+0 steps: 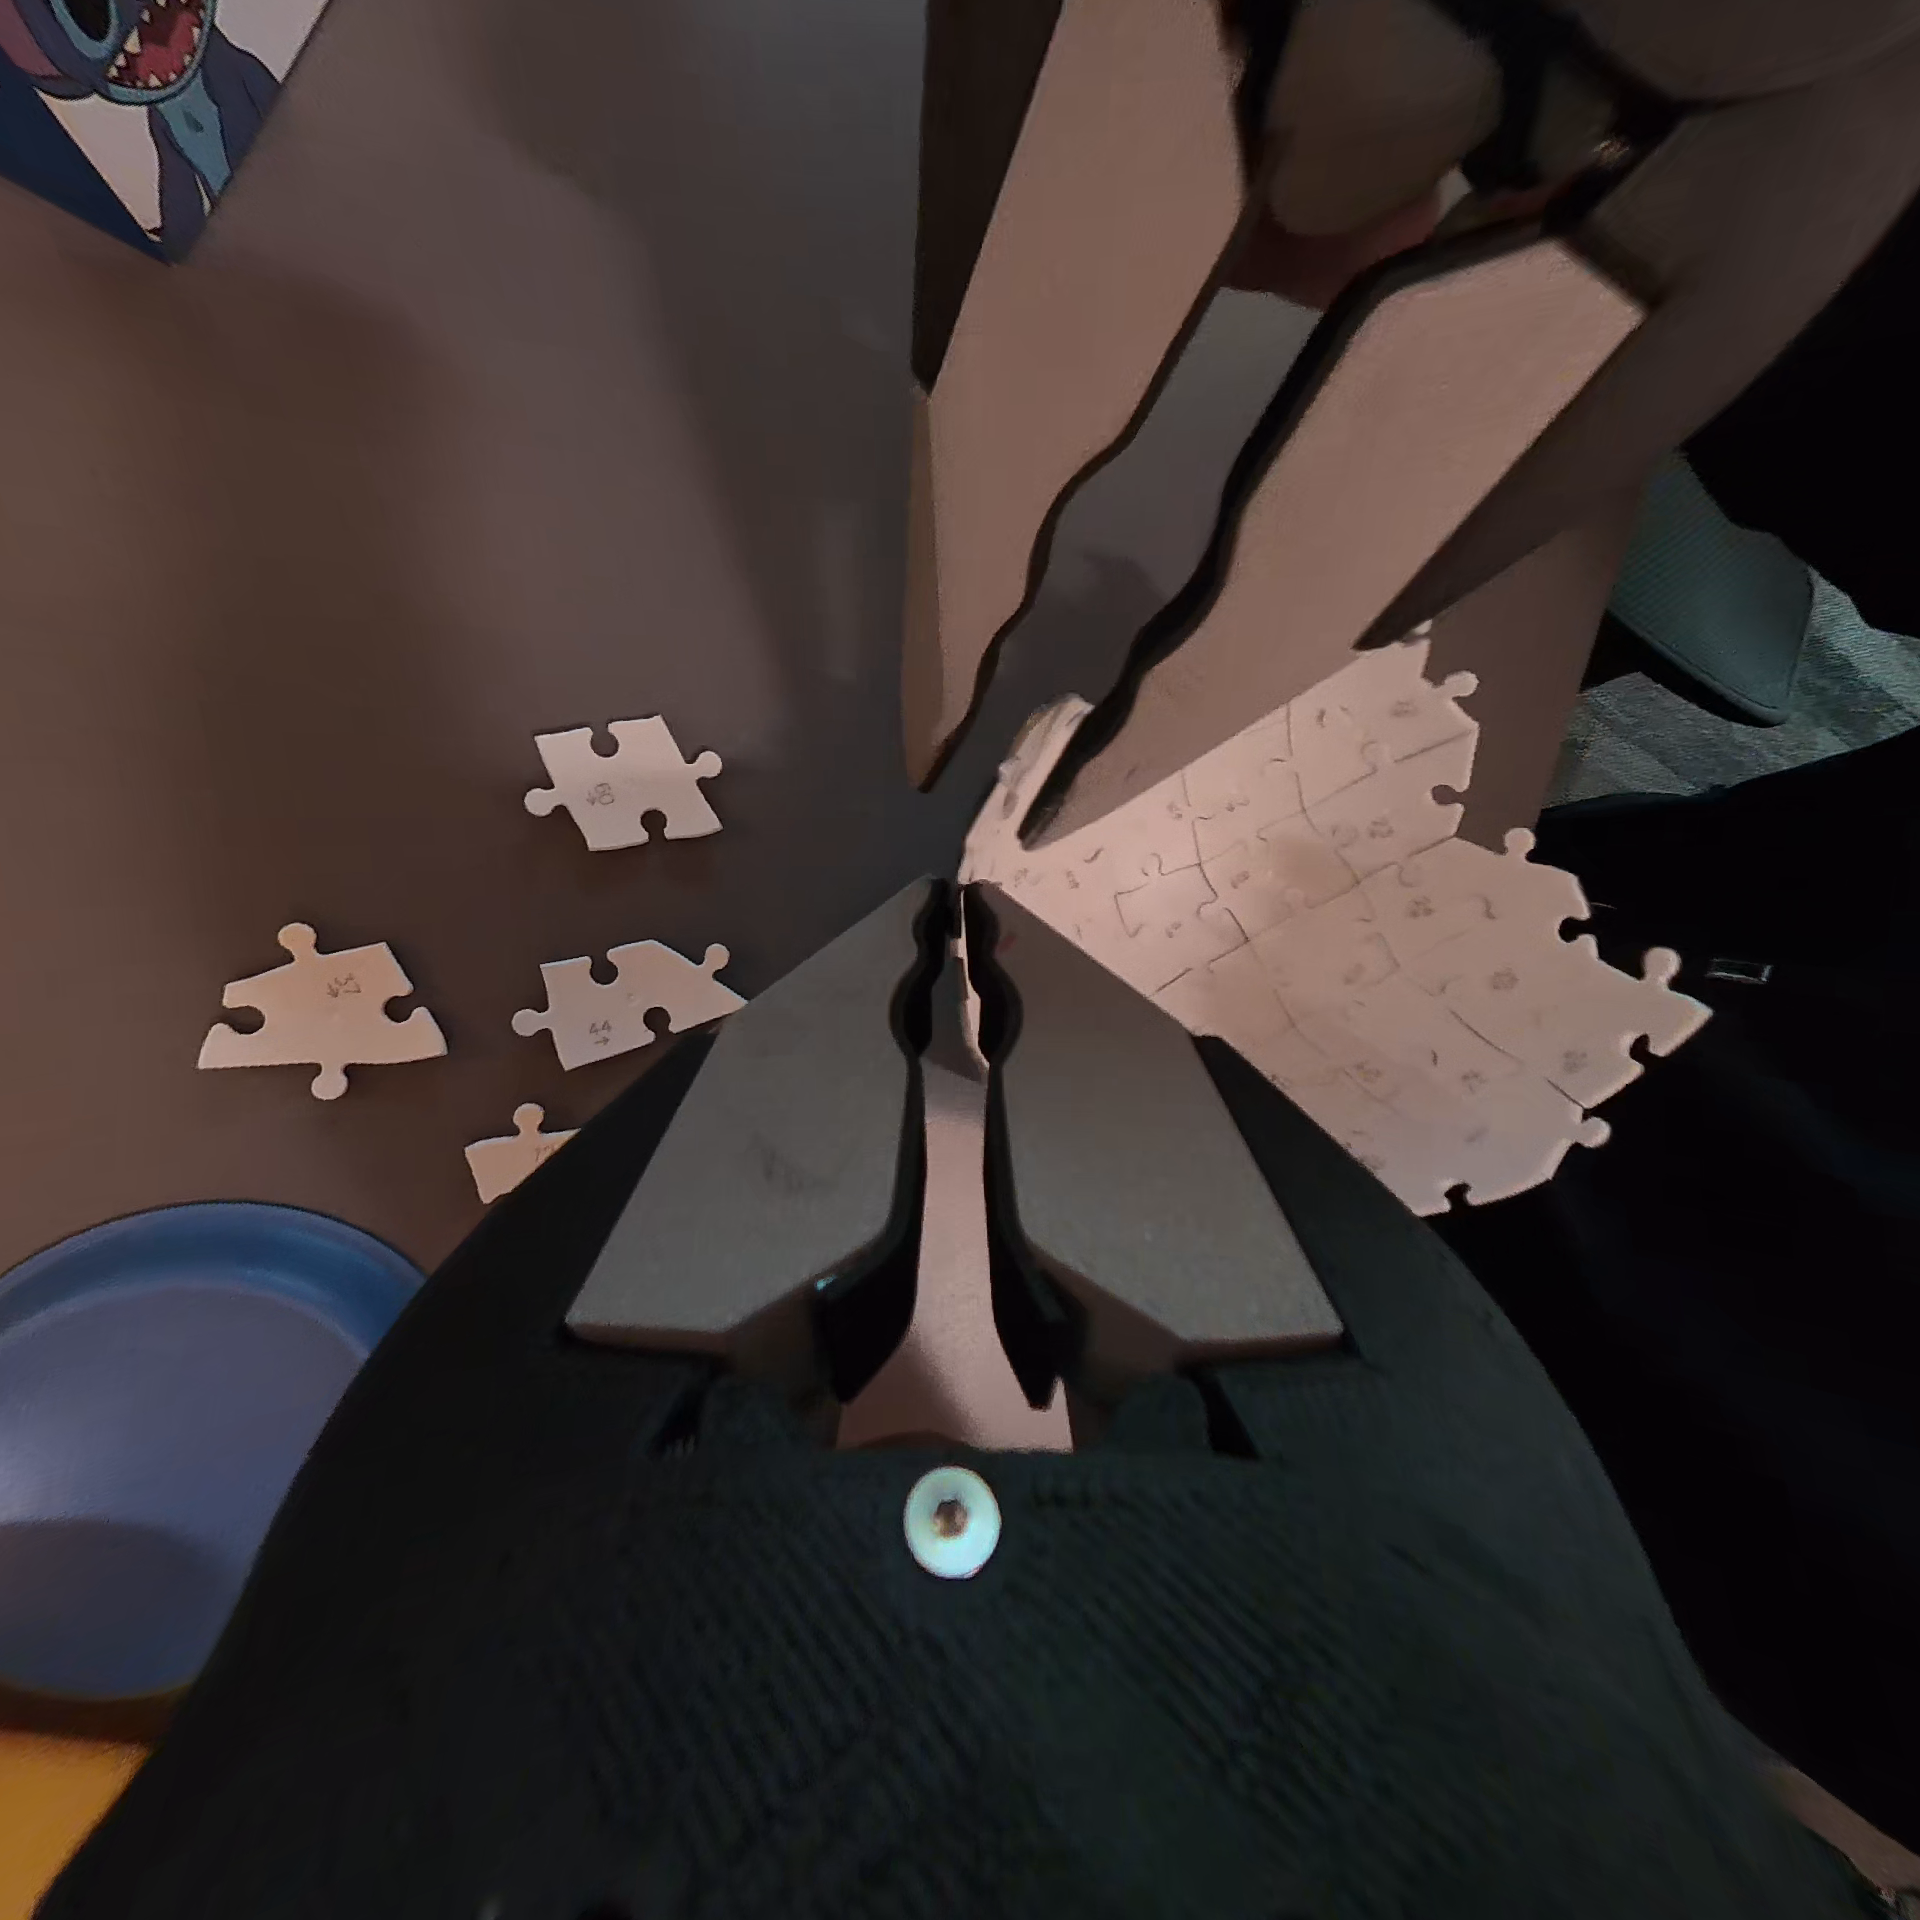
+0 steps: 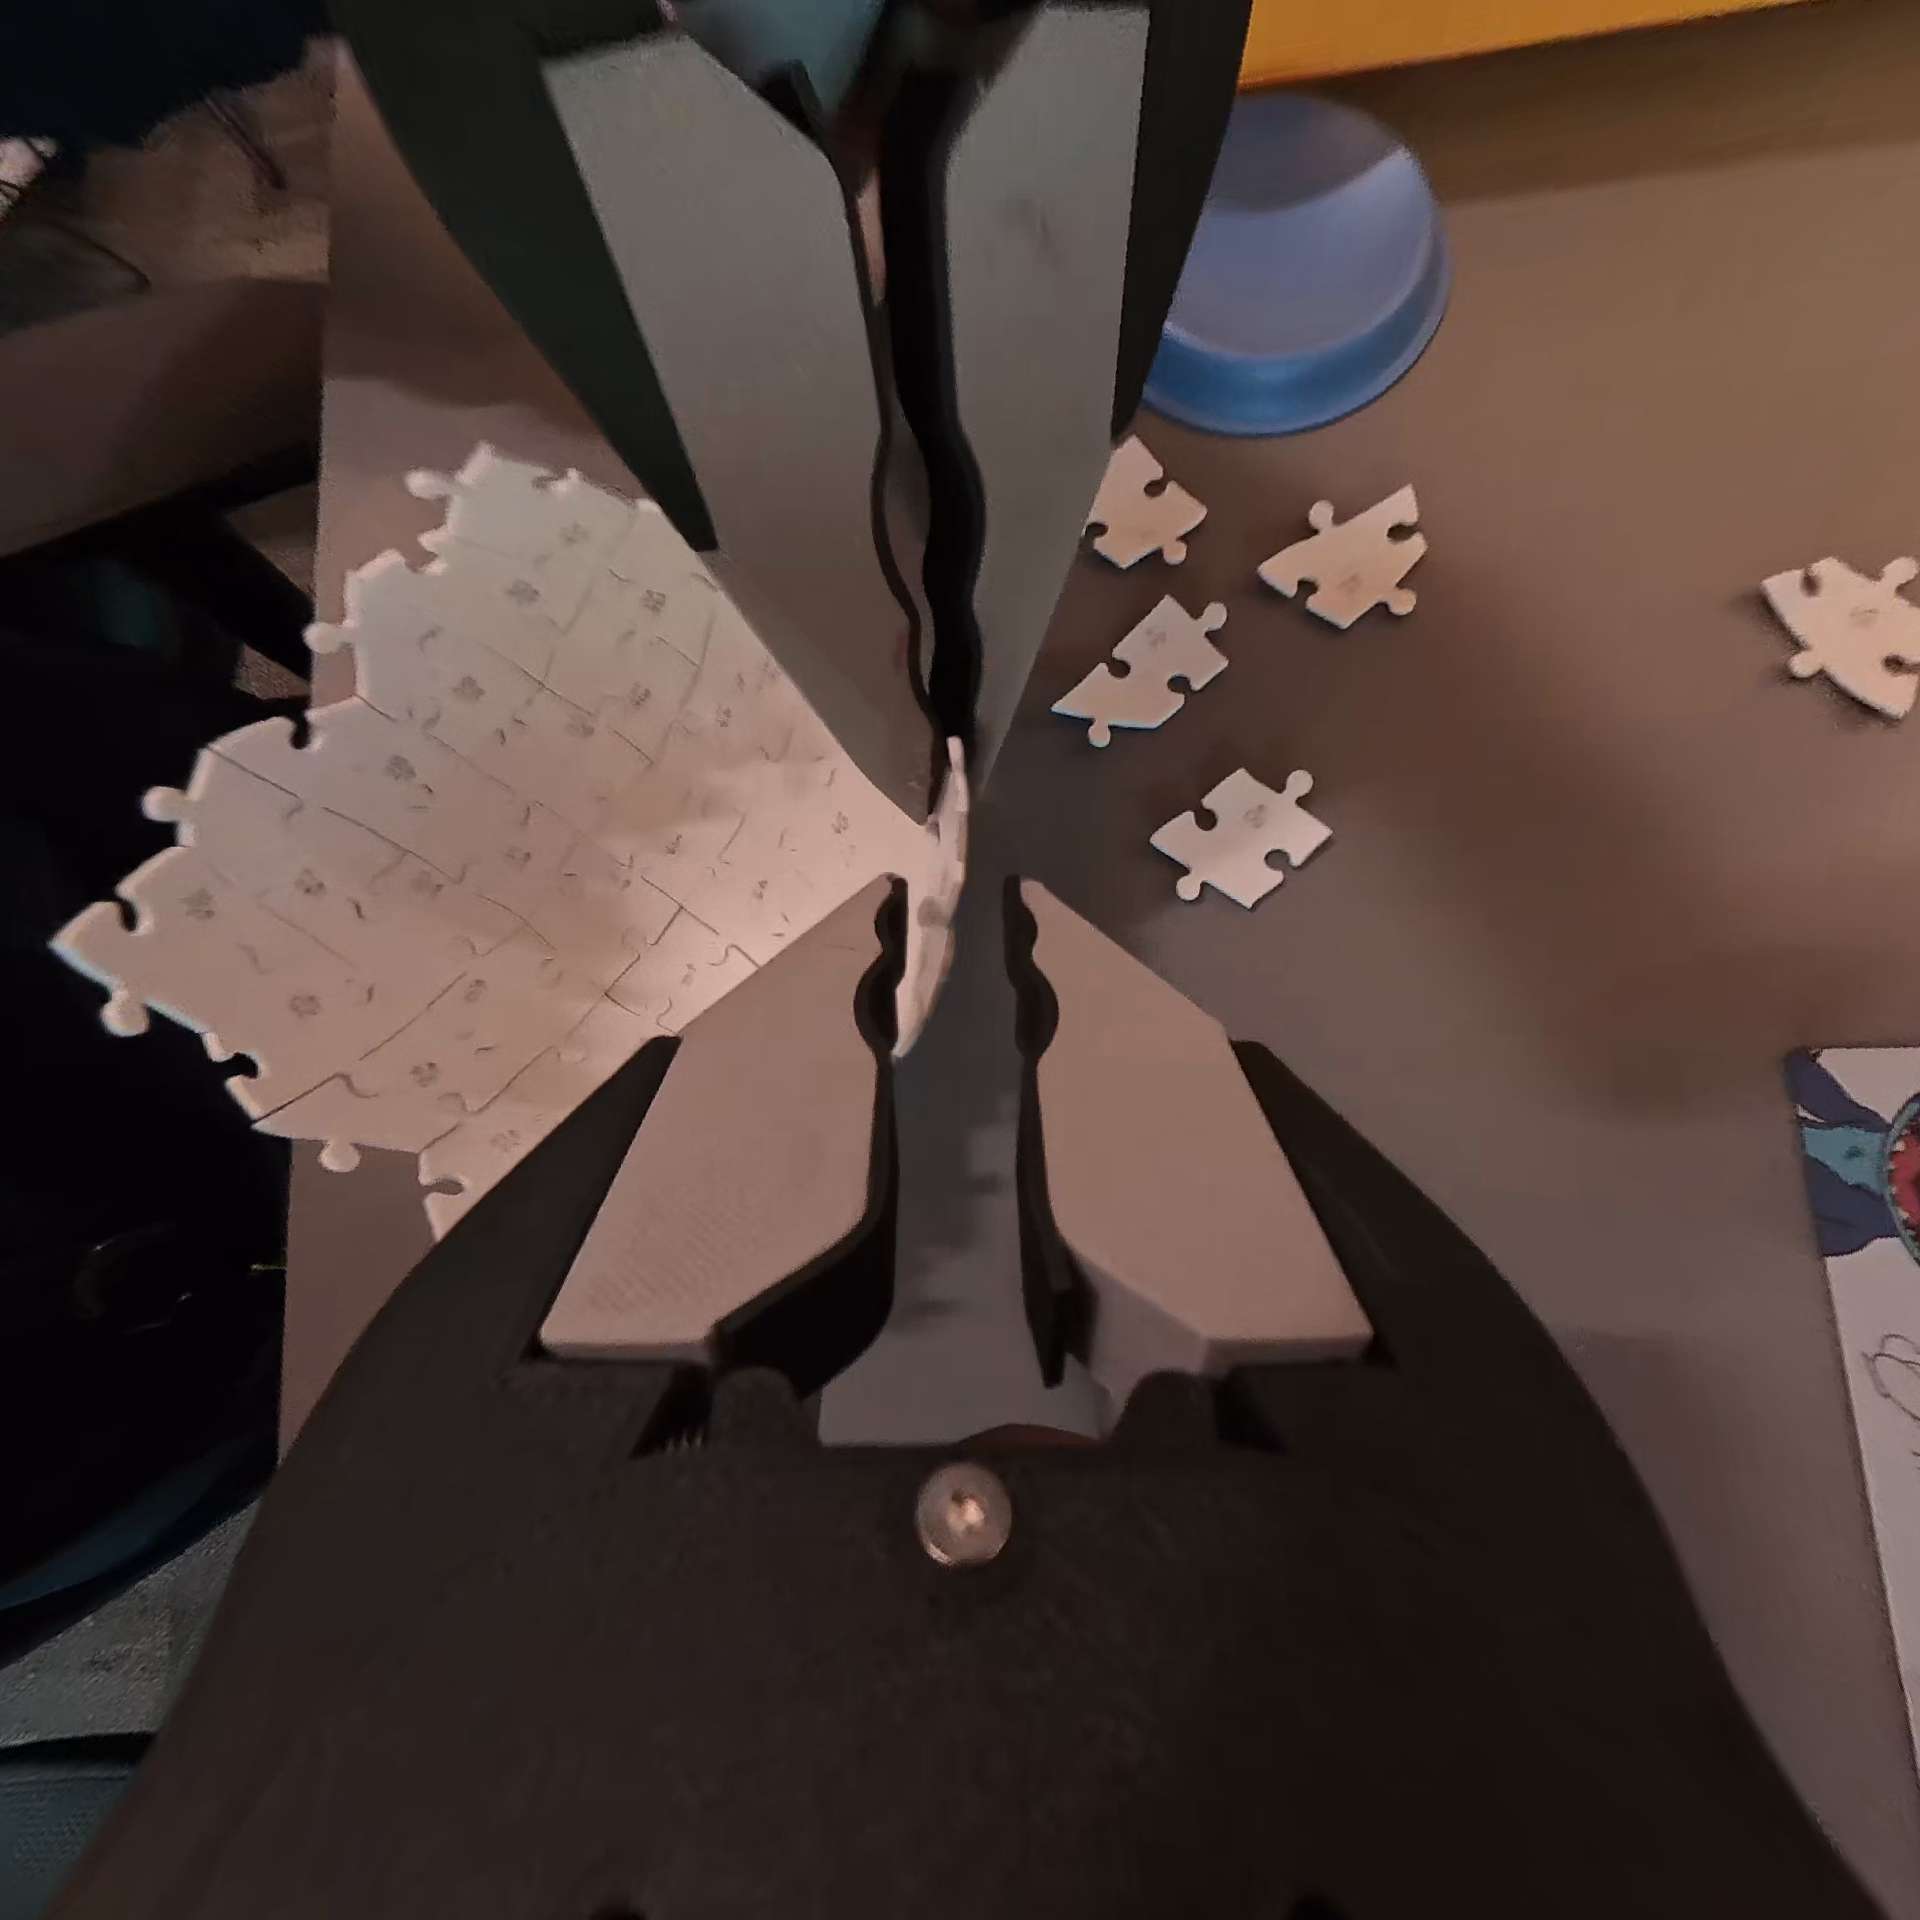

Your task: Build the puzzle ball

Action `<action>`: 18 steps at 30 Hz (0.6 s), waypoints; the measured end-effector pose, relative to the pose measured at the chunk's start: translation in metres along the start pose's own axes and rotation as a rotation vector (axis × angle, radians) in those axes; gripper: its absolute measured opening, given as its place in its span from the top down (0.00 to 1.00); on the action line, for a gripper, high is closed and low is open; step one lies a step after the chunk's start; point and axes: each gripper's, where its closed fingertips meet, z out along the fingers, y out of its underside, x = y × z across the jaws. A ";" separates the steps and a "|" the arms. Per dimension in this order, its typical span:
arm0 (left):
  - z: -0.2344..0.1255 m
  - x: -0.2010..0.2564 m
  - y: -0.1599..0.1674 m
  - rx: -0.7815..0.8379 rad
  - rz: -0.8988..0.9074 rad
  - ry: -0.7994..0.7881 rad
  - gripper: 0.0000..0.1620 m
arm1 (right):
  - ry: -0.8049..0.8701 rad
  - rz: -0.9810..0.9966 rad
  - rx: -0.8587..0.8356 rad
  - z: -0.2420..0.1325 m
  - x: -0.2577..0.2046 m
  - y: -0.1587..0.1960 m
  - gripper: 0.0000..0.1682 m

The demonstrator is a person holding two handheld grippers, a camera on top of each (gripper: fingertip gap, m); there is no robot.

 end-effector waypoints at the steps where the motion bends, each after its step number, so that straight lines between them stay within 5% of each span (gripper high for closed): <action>1: 0.000 0.001 -0.001 0.002 0.003 -0.002 1.00 | -0.006 0.004 -0.009 0.002 0.000 0.002 0.92; 18: -0.001 0.004 0.000 -0.013 -0.010 0.011 0.98 | -0.079 -0.018 -0.001 0.005 -0.007 0.002 1.00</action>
